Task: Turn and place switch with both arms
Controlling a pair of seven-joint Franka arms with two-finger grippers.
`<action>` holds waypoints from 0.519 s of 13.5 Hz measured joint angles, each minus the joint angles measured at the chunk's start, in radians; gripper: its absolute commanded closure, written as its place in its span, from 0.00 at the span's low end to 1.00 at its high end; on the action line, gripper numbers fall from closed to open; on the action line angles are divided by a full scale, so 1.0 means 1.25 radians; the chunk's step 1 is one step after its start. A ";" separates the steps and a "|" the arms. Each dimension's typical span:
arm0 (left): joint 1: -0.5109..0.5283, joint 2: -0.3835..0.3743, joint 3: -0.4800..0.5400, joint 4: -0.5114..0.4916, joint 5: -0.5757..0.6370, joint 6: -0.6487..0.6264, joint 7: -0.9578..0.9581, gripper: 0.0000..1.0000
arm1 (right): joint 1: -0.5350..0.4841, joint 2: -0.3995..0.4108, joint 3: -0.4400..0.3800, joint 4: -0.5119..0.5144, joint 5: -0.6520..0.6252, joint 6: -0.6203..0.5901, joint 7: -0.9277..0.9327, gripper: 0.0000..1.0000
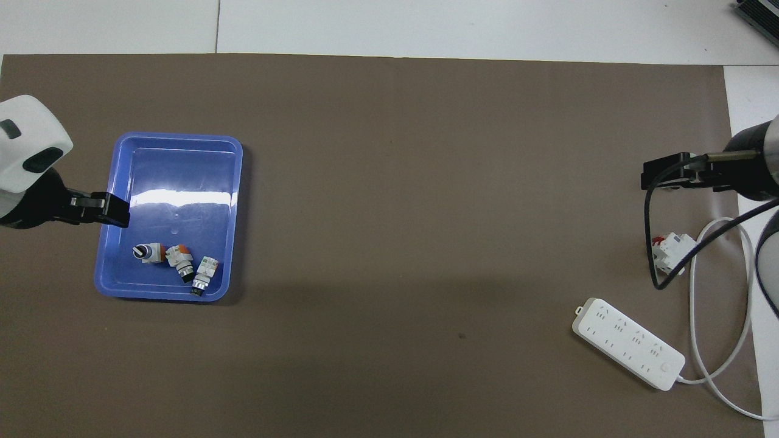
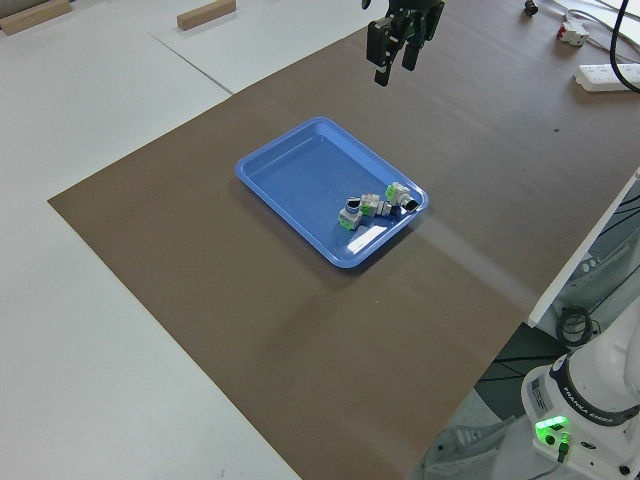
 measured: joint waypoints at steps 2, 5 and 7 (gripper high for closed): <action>0.000 0.001 0.000 0.055 0.001 -0.060 0.000 0.29 | 0.000 0.000 -0.003 -0.006 0.000 -0.002 0.000 0.00; 0.000 0.003 0.000 0.085 0.002 -0.089 0.000 0.21 | 0.001 0.000 -0.015 -0.010 0.015 -0.002 0.001 0.00; 0.000 0.009 -0.002 0.087 0.002 -0.054 0.000 0.21 | 0.000 0.000 -0.027 -0.010 0.030 -0.002 0.001 0.00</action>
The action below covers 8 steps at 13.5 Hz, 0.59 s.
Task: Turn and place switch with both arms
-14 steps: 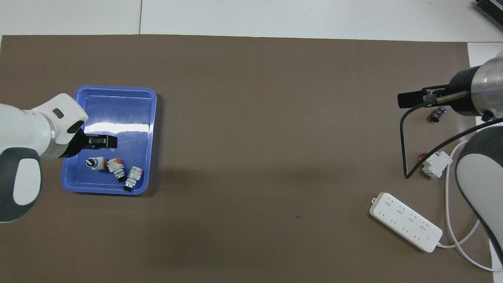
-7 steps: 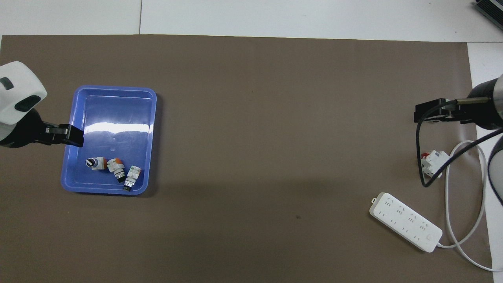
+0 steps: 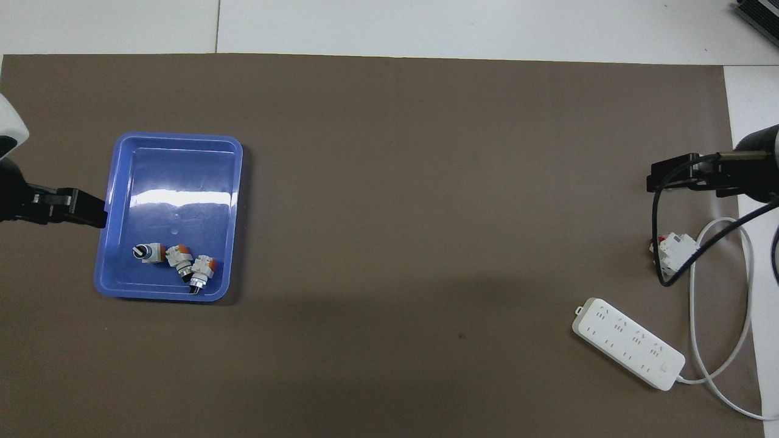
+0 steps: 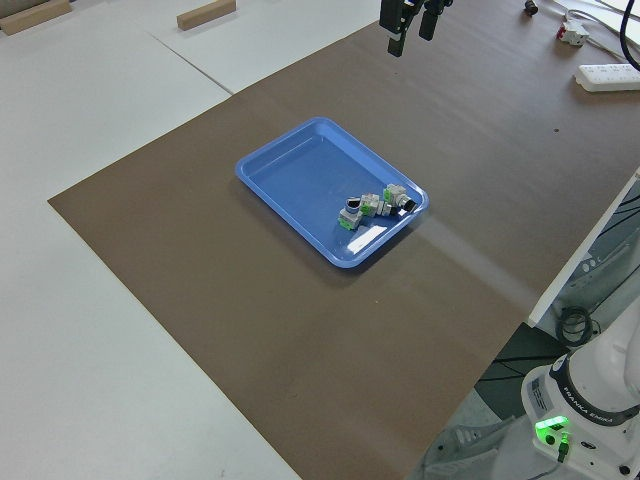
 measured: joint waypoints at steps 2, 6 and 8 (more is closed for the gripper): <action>0.000 0.009 -0.003 -0.005 0.000 0.057 0.000 0.22 | 0.000 0.000 -0.005 -0.001 0.000 0.000 0.000 0.00; 0.000 0.013 -0.003 -0.039 0.000 0.142 0.000 0.24 | -0.001 0.000 -0.007 -0.004 0.000 0.000 0.000 0.00; 0.000 0.013 -0.003 -0.050 0.000 0.150 0.004 0.21 | -0.001 0.000 -0.007 -0.005 0.000 -0.002 0.000 0.00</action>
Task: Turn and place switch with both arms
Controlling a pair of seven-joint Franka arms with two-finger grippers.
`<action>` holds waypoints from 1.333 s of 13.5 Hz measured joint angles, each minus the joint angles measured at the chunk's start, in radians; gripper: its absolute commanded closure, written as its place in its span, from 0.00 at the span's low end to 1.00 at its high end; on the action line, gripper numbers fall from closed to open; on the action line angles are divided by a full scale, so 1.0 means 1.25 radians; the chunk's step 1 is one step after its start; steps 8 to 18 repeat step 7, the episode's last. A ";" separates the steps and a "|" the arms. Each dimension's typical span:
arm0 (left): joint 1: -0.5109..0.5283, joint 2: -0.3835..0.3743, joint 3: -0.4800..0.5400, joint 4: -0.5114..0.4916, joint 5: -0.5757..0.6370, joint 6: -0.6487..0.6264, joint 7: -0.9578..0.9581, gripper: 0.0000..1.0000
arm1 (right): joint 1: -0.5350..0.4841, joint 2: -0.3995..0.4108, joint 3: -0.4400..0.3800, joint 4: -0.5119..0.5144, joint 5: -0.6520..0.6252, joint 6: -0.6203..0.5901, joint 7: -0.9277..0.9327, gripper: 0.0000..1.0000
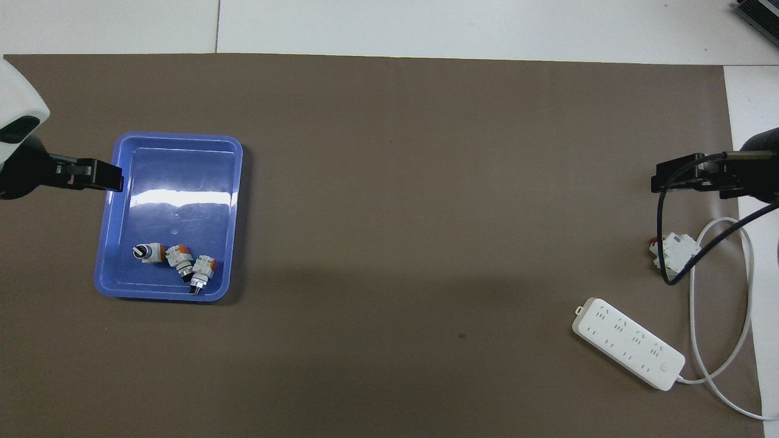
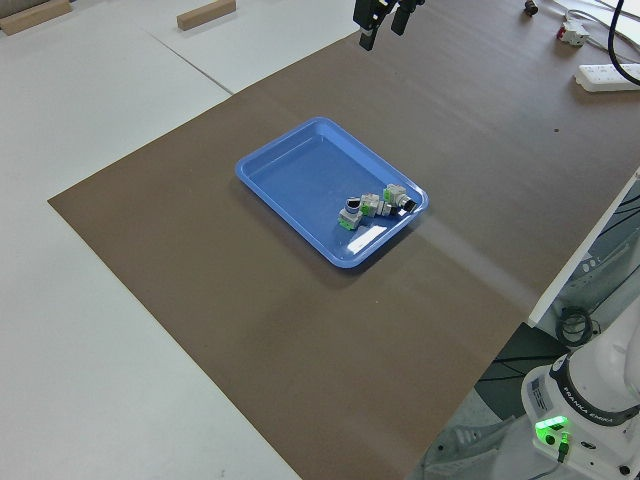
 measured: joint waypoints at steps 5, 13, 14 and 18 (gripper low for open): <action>0.000 0.000 0.002 -0.007 0.000 0.002 0.047 0.22 | 0.003 0.000 0.003 0.000 -0.014 -0.011 0.000 0.00; 0.000 0.000 0.002 -0.007 0.000 0.004 0.050 0.23 | 0.006 0.000 0.006 0.000 -0.014 -0.011 0.000 0.00; 0.000 0.000 0.002 -0.007 0.000 0.004 0.050 0.23 | 0.006 0.000 0.006 0.000 -0.014 -0.011 0.000 0.00; 0.000 0.000 0.002 -0.007 0.000 0.004 0.050 0.23 | 0.006 0.000 0.006 0.000 -0.014 -0.011 0.000 0.00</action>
